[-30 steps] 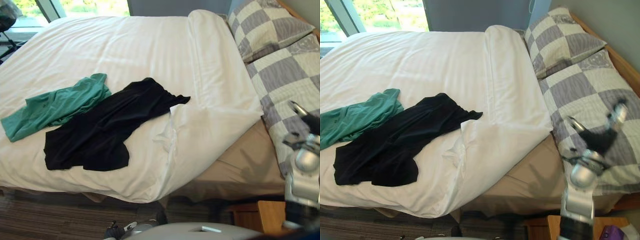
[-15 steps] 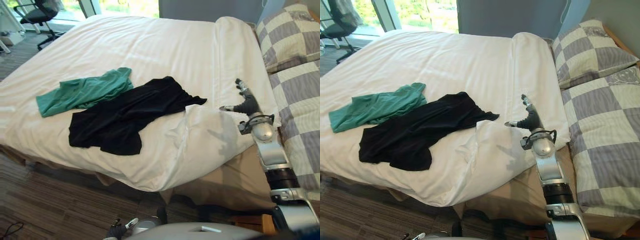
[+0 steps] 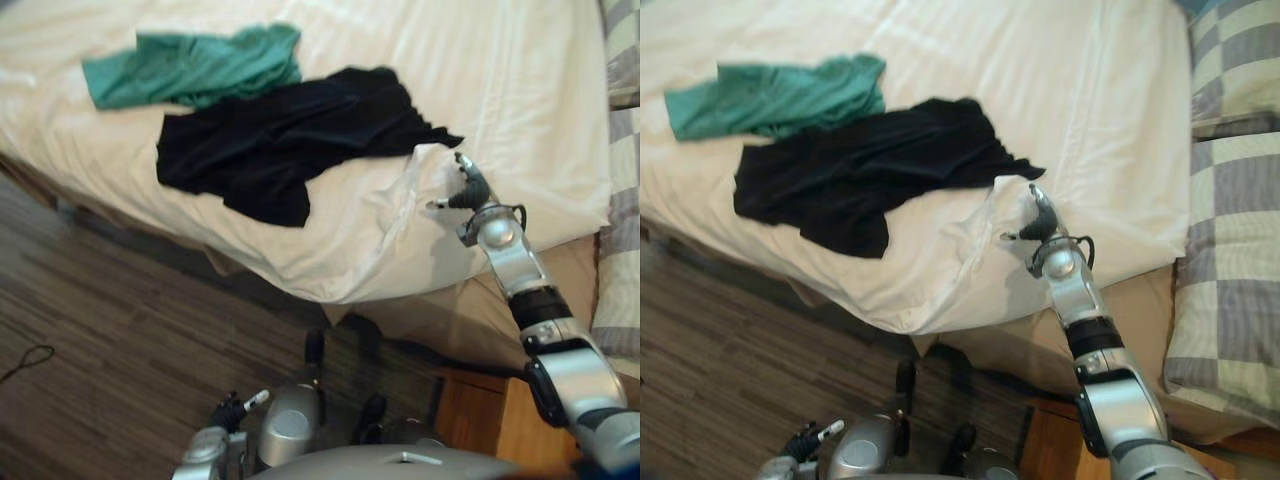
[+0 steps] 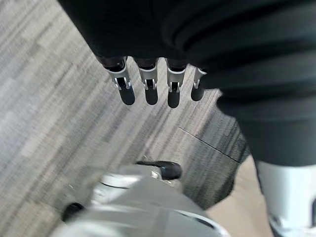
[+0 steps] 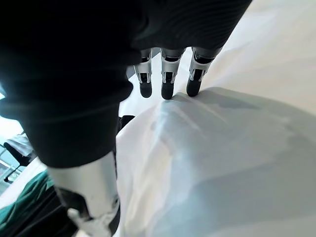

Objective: Tidy the bed and pick cloth on bed and put in laundry

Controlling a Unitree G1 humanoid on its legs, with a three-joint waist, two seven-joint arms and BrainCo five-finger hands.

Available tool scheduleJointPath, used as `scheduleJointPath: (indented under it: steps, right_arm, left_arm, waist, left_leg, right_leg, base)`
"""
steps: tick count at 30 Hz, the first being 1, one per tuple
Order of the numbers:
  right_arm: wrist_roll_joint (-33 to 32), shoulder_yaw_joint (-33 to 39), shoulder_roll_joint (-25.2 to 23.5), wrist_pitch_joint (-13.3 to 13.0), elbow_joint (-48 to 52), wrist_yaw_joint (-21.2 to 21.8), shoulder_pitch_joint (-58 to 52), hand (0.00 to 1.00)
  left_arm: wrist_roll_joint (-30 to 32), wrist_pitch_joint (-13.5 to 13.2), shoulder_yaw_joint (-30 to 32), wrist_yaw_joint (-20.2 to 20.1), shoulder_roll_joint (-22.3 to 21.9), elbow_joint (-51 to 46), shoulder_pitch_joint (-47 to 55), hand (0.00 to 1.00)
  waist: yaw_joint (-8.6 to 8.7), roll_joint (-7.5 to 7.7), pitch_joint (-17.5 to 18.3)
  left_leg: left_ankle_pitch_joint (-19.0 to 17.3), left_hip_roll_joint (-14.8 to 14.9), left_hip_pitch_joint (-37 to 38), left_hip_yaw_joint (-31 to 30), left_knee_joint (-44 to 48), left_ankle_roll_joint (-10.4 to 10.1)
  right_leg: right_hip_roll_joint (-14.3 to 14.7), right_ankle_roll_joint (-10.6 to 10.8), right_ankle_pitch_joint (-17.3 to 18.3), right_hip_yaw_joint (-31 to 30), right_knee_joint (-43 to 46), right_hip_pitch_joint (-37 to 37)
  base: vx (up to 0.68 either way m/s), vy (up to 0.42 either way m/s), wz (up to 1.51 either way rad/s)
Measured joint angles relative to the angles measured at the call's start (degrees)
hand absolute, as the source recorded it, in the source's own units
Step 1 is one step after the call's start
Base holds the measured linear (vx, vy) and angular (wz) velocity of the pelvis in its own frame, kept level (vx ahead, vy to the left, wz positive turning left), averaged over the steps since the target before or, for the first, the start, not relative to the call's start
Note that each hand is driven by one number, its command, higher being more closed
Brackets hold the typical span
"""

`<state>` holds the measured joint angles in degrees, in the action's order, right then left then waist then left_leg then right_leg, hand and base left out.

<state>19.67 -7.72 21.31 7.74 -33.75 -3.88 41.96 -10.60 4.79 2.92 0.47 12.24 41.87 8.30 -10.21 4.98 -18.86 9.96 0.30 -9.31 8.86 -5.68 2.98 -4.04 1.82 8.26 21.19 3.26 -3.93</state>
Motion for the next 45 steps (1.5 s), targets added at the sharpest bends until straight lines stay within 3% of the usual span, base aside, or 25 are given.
scheduleJointPath:
  steps: [5, 8, 12, 14, 18, 19, 23, 27, 32, 36, 41, 45]
  right_arm:
    - [5.0, -4.2, 1.8, 0.0, -2.5, -3.2, 5.7, 0.00]
    - [9.3, -6.2, 6.0, 1.0, -3.8, -3.2, 9.1, 0.00]
    - [11.8, -7.1, 7.0, 5.4, -6.2, -0.4, 12.6, 0.00]
    - [13.6, -7.7, 7.4, 8.0, -9.0, 3.3, 13.3, 0.00]
    - [15.5, -8.6, 9.1, 8.9, -9.9, 7.2, 13.3, 0.00]
    - [15.6, -8.6, 9.2, 8.9, -9.9, 8.3, 13.4, 1.00]
    - [15.5, -8.6, 9.2, 8.9, -10.4, 9.9, 13.4, 1.00]
    - [14.5, -8.6, 9.2, 8.7, -11.9, 8.4, 13.8, 1.00]
    - [6.1, -8.5, 9.2, 6.8, -13.1, 3.5, 13.1, 1.00]
    - [-1.5, -4.2, 9.1, 3.9, -4.0, -0.4, 6.0, 1.00]
    - [-7.4, 3.4, 7.2, 3.0, 21.8, -3.7, -13.8, 1.00]
    - [-10.1, 8.2, -0.4, 2.5, 35.4, -6.8, -32.0, 1.00]
  left_arm:
    - [-0.9, 0.0, 0.1, -0.4, 1.7, -2.4, -1.0, 0.00]
    - [-2.4, 0.1, 0.6, -1.2, 2.4, -2.3, -2.6, 0.00]
    - [-3.9, 0.0, 0.6, -2.7, 2.8, -2.3, -3.4, 0.00]
    - [-5.8, 0.0, 0.4, -3.1, 2.9, -2.4, -4.0, 0.00]
    - [-6.4, -0.1, -0.2, -3.2, 3.1, -2.4, -4.3, 0.00]
    - [-6.3, -0.1, -0.2, -3.4, 3.2, -2.4, -4.3, 0.00]
    - [-6.3, -0.1, -0.8, -4.3, 3.8, -3.8, -4.3, 0.00]
    - [-6.3, 0.0, -1.6, -4.3, 4.1, -4.6, -4.3, 0.00]
    - [-6.3, 0.1, -2.9, -4.2, 4.0, -4.6, -4.3, 0.00]
    - [-6.2, 0.1, -2.8, -3.9, 3.6, -4.6, -4.0, 0.00]
    - [-6.2, 0.2, -2.8, -2.0, 1.4, -4.7, -1.7, 0.00]
    - [-5.7, 0.6, -2.4, 0.3, 0.3, -4.6, 1.2, 0.00]
  waist:
    - [-0.52, -0.08, -0.2]
    - [-1.78, -0.15, -2.8]
    - [-1.94, 0.04, -4.5]
    - [-2.22, -0.25, -5.7]
    - [-2.77, -0.50, -6.6]
    - [-2.92, -0.47, -6.6]
    - [-3.15, -0.47, -6.7]
    - [-3.23, -0.50, -6.7]
    - [-3.20, -0.54, -6.7]
    - [-2.57, -0.54, -6.7]
    - [0.77, -0.21, -6.5]
    - [5.09, 0.70, -4.6]
  left_leg:
    - [-0.4, -0.2, -1.5, -0.7, 0.0, -0.3]
    - [-0.2, 0.1, -1.5, -1.0, -0.1, -0.5]
    - [-0.1, 0.6, -3.0, -0.9, -0.2, -0.7]
    - [0.4, 0.8, -3.9, -0.5, 0.0, -1.1]
    - [0.4, 0.8, -4.2, -0.1, 0.0, -1.0]
    - [0.4, 0.8, -4.2, -0.1, 0.0, -1.0]
    - [0.3, 0.8, -4.1, 0.0, 0.0, -0.9]
    - [0.2, 0.8, -3.8, 0.0, 0.0, -1.0]
    - [0.2, 0.9, -3.7, 0.5, 0.0, -1.0]
    - [0.1, 1.0, -3.2, 1.8, 0.0, -1.1]
    - [-1.3, 0.8, -0.9, 4.8, -0.2, -1.0]
    - [-2.5, 0.6, 0.8, 7.3, -0.2, -1.1]
  right_leg:
    - [-0.1, 0.0, 0.0, 0.0, 0.8, 1.5]
    - [0.2, -0.2, 0.1, 0.0, 1.1, 1.6]
    - [0.5, -1.0, 0.6, -0.1, 1.8, 3.5]
    - [0.5, -1.0, 0.6, -0.2, 2.3, 4.6]
    - [0.3, -1.0, 0.7, -0.4, 2.9, 5.3]
    - [0.3, -1.0, 0.7, -0.5, 3.0, 5.4]
    - [0.2, -1.4, 1.2, -0.6, 3.9, 5.7]
    - [0.0, -1.8, 1.9, -0.7, 4.9, 5.9]
    - [-0.1, -2.1, 2.5, -1.4, 5.8, 6.4]
    - [-0.2, -2.1, 2.5, -2.3, 5.9, 6.4]
    - [-1.2, -1.5, 2.9, -4.9, 7.0, 6.0]
    - [-1.8, -1.3, 3.1, -7.1, 7.0, 5.5]
  base:
    - [0.04, 0.016, 0.08]
    - [-0.01, -0.005, 0.00]
    - [-0.02, -0.009, 0.00]
    - [0.02, -0.011, -0.02]
    - [0.06, -0.025, -0.05]
    - [0.06, -0.027, -0.04]
    - [0.06, -0.034, 0.02]
    - [0.02, -0.027, 0.00]
    - [0.01, -0.023, -0.05]
    - [0.03, -0.023, -0.12]
    - [0.04, -0.009, -0.29]
    - [0.09, -0.012, -0.36]
